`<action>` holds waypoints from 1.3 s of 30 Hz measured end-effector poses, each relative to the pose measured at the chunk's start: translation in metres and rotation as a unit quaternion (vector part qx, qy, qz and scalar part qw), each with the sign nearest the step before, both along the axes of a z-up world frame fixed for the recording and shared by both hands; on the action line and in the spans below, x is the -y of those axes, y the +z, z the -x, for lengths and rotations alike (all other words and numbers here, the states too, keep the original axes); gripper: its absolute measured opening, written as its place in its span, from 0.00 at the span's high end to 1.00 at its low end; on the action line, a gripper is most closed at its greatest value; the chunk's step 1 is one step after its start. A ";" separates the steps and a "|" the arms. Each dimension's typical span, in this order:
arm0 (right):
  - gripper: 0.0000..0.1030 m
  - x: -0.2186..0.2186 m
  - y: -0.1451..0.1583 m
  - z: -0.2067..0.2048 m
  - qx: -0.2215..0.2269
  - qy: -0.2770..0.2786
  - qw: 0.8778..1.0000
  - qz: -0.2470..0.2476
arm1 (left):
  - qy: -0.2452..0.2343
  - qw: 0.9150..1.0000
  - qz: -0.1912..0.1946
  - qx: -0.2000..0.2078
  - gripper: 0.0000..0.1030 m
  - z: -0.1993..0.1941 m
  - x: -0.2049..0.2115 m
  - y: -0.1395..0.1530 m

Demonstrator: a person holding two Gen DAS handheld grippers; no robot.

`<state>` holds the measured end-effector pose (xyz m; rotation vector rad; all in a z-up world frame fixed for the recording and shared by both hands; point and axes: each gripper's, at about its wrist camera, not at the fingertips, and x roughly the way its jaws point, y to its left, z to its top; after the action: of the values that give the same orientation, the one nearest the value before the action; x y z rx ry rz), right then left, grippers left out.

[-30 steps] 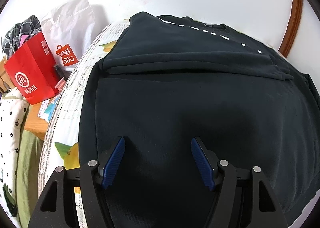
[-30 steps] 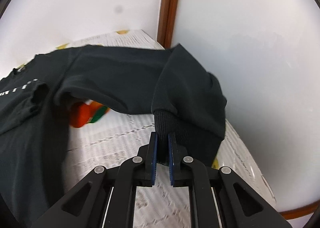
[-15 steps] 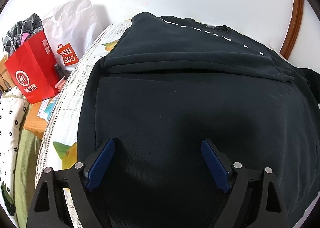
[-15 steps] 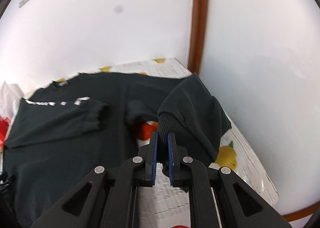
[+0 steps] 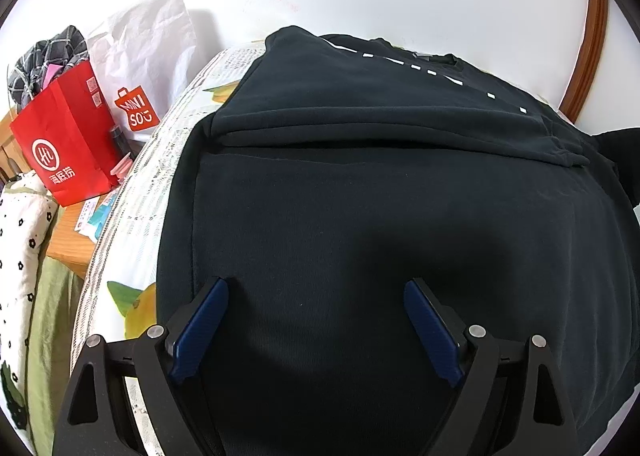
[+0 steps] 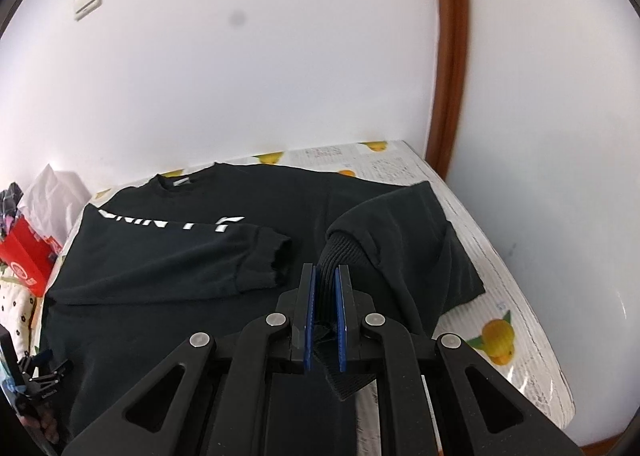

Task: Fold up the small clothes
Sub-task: 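Lift the sleeve across the body and lay it down with the right tool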

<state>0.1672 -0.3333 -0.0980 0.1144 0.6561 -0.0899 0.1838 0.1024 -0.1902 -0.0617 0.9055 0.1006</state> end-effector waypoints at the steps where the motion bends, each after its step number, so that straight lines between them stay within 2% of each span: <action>1: 0.92 -0.007 0.003 -0.003 -0.004 0.006 1.000 0.003 | -0.001 1.000 0.004 0.003 0.14 0.002 -0.001 0.002; 6: 0.92 -0.056 0.022 -0.027 0.003 0.055 0.998 0.012 | -0.007 0.999 0.021 0.022 0.14 0.014 -0.008 0.018; 11: 0.92 -0.123 0.039 -0.058 0.012 0.115 0.993 0.007 | -0.011 0.999 -0.034 0.030 0.14 0.022 -0.014 0.027; 13: 0.92 -0.155 0.041 -0.072 0.013 0.143 0.990 0.001 | -0.015 0.999 -0.041 0.025 0.14 0.021 -0.017 0.022; 17: 0.92 -0.215 0.040 -0.098 0.006 0.205 0.978 -0.027 | -0.014 1.000 -0.014 0.011 0.14 0.017 -0.026 0.008; 21: 0.92 -0.266 0.033 -0.119 -0.001 0.275 0.959 -0.064 | -0.019 1.000 0.016 0.012 0.14 0.016 -0.032 0.004; 26: 0.92 -0.326 0.017 -0.147 -0.016 0.323 0.943 -0.076 | -0.024 1.000 0.007 0.009 0.14 0.017 -0.028 0.000; 29: 0.92 -0.349 0.004 -0.161 -0.031 0.334 0.939 -0.075 | -0.026 1.000 0.009 0.009 0.13 0.017 -0.030 0.000; 36: 0.91 -0.369 -0.027 -0.188 -0.066 0.340 0.932 -0.105 | -0.027 1.000 0.004 0.006 0.11 0.015 -0.029 -0.002; 39: 0.84 -0.371 -0.042 -0.195 -0.088 0.345 0.928 -0.111 | -0.027 1.000 0.005 0.006 0.11 0.015 -0.029 -0.002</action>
<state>0.3623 0.0379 -0.1399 0.0890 0.8535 0.6629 0.1688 0.1319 -0.1922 -0.0464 0.8944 0.0453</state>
